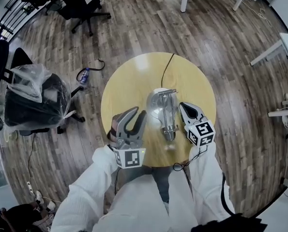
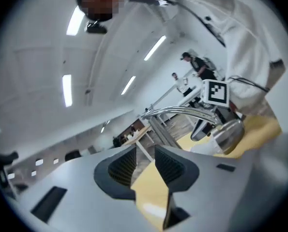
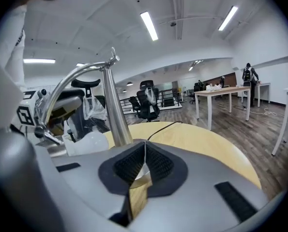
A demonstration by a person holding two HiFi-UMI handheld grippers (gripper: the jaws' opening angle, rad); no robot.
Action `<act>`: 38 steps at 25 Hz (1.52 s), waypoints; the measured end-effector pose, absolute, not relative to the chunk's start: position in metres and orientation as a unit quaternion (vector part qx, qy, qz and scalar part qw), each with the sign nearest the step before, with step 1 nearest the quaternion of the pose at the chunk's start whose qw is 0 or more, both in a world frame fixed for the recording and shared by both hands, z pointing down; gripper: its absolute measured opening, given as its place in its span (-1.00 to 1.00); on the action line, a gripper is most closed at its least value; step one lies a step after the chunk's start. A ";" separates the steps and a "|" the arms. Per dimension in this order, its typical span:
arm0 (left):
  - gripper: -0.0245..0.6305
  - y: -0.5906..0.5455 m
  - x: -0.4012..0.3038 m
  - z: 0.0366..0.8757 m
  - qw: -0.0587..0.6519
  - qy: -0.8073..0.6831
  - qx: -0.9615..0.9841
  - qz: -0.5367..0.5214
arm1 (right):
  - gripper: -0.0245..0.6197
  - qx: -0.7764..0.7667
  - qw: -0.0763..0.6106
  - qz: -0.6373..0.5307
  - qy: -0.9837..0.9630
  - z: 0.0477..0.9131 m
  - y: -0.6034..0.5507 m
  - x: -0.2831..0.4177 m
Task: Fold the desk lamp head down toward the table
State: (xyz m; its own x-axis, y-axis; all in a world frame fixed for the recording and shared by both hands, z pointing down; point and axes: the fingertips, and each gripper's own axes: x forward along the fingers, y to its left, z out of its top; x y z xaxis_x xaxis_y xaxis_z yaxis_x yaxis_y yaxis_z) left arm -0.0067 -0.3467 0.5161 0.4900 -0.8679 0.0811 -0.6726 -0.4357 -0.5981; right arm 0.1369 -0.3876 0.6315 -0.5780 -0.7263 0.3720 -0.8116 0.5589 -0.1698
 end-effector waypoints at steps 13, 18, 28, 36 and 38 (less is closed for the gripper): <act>-0.82 -0.279 -0.066 0.544 -0.087 0.584 -0.791 -0.160 | -0.88 0.576 0.081 0.130 -0.803 0.551 -0.298 0.152; -0.92 -0.239 -0.067 0.552 -0.222 0.566 -0.777 -0.161 | -0.88 0.636 0.066 0.120 -0.760 0.523 -0.241 0.148; -0.92 -0.194 -0.061 0.574 -0.249 0.533 -0.780 -0.214 | -0.88 0.669 0.093 0.125 -0.726 0.530 -0.186 0.116; -0.92 -0.177 -0.042 0.554 -0.253 0.495 -0.809 -0.191 | -0.89 0.675 0.093 0.127 -0.721 0.521 -0.168 0.113; -0.92 -0.166 -0.038 0.550 -0.257 0.490 -0.812 -0.185 | -0.88 0.673 0.095 0.125 -0.723 0.519 -0.159 0.114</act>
State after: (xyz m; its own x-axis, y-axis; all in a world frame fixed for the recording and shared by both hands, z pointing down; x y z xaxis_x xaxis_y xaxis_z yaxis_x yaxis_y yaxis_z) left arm -0.0385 -0.1656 0.5496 0.4508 -0.7005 0.5532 -0.8913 -0.3874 0.2358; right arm 0.1144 -0.1593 0.5190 -0.0755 -0.9492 0.3055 -0.9967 0.0623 -0.0526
